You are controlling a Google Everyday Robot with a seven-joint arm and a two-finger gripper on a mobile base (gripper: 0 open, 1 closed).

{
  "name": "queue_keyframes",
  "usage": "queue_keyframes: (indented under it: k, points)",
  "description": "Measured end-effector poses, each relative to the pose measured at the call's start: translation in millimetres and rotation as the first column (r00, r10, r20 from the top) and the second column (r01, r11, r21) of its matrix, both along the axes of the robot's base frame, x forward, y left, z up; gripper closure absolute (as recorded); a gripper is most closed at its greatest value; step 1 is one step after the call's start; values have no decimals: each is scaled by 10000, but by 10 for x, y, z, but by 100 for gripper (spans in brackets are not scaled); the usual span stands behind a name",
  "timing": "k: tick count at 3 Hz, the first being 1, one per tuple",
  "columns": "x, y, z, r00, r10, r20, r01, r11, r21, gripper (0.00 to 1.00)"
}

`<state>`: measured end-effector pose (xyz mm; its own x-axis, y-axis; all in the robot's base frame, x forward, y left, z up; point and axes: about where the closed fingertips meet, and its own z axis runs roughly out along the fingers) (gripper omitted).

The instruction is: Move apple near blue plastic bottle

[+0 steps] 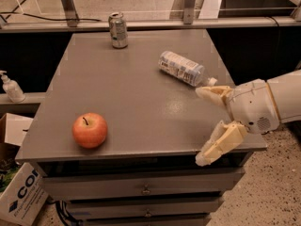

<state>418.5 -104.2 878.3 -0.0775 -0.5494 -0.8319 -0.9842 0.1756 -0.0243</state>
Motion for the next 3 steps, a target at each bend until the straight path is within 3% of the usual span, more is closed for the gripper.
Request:
queue_keyframes:
  k: [1, 2, 3]
  points:
    - [-29, 111, 3, 9996, 46, 264, -64, 9978, 658, 0]
    - [-25, 447, -36, 9981, 71, 606, -170, 9861, 1653, 0]
    - [6, 880, -201, 9973, 156, 721, -312, 9746, 2217, 0]
